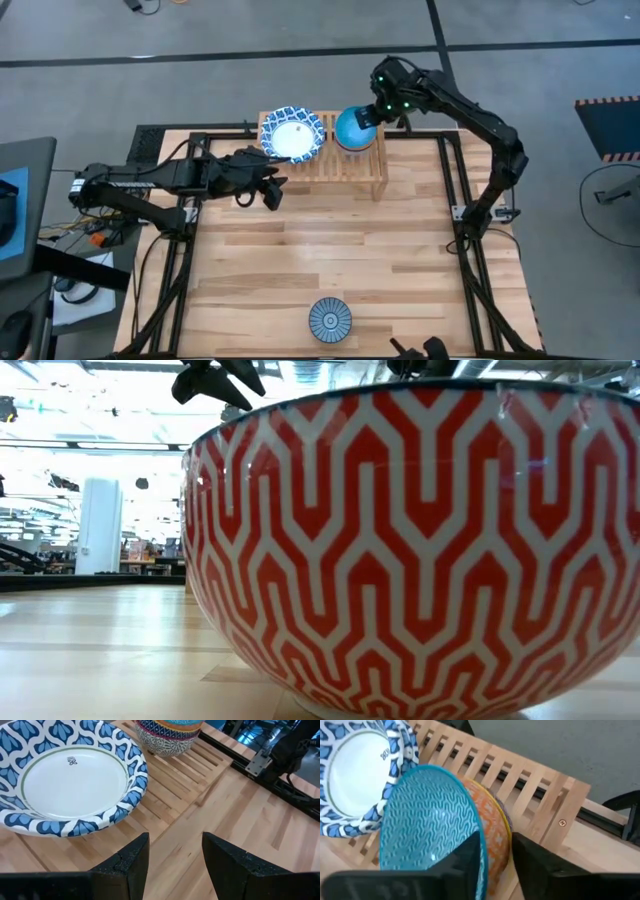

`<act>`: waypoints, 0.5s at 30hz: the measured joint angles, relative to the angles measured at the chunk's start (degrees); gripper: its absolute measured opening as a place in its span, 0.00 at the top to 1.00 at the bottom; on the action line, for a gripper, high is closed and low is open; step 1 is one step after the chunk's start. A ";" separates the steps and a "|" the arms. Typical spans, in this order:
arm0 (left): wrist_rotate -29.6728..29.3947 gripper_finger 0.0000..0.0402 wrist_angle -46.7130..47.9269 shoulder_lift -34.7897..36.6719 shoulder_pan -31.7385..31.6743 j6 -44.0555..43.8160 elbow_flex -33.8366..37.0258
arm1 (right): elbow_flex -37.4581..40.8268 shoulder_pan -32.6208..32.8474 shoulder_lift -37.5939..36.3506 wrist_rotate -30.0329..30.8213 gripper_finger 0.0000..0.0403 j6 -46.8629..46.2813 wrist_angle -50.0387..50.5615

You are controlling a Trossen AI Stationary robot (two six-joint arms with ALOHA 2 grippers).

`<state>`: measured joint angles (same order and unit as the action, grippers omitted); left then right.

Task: Place and stack bowls onto a shelf
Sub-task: Stack the small light blue bowl on top of the small yellow bowl

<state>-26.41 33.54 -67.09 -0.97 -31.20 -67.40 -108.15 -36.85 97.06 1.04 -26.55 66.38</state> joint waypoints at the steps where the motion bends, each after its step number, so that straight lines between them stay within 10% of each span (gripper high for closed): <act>1: 0.01 0.58 0.00 0.00 0.00 -0.02 0.00 | -0.20 -0.09 0.00 0.00 0.64 0.01 0.01; 15: 0.08 0.58 0.00 0.00 0.02 -1.04 0.00 | -1.17 0.62 1.63 0.78 0.51 2.69 -1.49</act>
<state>-26.33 33.54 -67.09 -0.95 -32.24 -67.40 -109.32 -36.24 98.69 1.82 -23.86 64.88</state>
